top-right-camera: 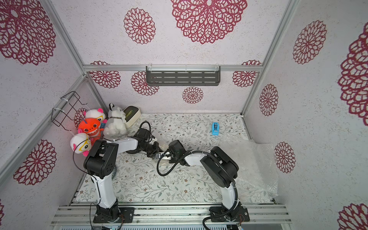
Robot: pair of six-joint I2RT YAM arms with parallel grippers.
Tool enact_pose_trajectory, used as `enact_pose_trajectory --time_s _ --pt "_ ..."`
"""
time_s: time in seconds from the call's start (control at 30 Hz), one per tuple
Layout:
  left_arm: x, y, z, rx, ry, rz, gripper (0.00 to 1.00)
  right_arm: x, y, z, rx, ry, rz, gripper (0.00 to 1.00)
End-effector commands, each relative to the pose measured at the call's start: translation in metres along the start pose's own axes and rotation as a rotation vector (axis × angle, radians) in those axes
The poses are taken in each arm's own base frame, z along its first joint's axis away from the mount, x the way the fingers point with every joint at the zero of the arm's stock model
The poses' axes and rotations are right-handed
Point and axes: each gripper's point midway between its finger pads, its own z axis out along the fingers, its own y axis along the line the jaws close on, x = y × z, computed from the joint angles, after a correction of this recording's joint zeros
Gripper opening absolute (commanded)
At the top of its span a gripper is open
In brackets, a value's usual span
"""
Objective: Wrap dinner plates in bubble wrap
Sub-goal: Wrap the plate in the bubble wrap.
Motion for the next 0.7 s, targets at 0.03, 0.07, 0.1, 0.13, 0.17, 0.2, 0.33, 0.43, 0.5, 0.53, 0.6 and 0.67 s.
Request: enact_pose_trajectory --time_s 0.03,0.07,0.1,0.13,0.17,0.2,0.33,0.43,0.5,0.53,0.6,0.67 --pt "0.013 0.074 0.018 -0.221 0.003 -0.091 0.07 -0.033 -0.019 -0.039 -0.088 -0.195 0.374 0.39" --pt "0.012 0.073 0.018 -0.215 0.001 -0.09 0.07 -0.033 -0.021 -0.041 -0.098 -0.208 0.447 0.4" --pt "0.011 0.072 0.018 -0.211 -0.001 -0.087 0.07 -0.033 -0.022 -0.041 -0.105 -0.213 0.526 0.4" --pt "0.01 0.071 0.018 -0.208 -0.003 -0.085 0.06 -0.033 -0.024 -0.038 -0.108 -0.204 0.604 0.4" --pt "0.008 0.071 0.017 -0.207 -0.01 -0.083 0.06 -0.031 -0.025 -0.034 -0.114 -0.195 0.668 0.4" --pt "0.008 0.07 0.016 -0.207 -0.013 -0.081 0.06 -0.031 -0.027 -0.03 -0.119 -0.184 0.727 0.4" --pt "0.005 0.065 0.014 -0.178 -0.022 -0.085 0.06 -0.039 -0.027 -0.011 -0.175 -0.197 0.925 0.36" --pt "0.003 0.059 0.014 -0.15 -0.023 -0.088 0.06 -0.051 0.003 -0.002 -0.283 -0.239 0.881 0.39" --pt "0.001 0.052 0.01 -0.129 -0.026 -0.085 0.08 -0.039 0.02 0.011 -0.306 -0.167 0.896 0.41" --pt "-0.002 0.046 0.006 -0.114 -0.03 -0.079 0.11 -0.026 0.027 0.019 -0.293 -0.102 0.917 0.41" --pt "-0.007 0.033 -0.005 -0.093 -0.045 -0.067 0.19 -0.003 0.038 0.028 -0.268 0.002 0.953 0.41" --pt "-0.015 0.015 -0.023 -0.065 -0.078 -0.047 0.31 0.009 0.046 0.028 -0.253 0.052 0.979 0.41"
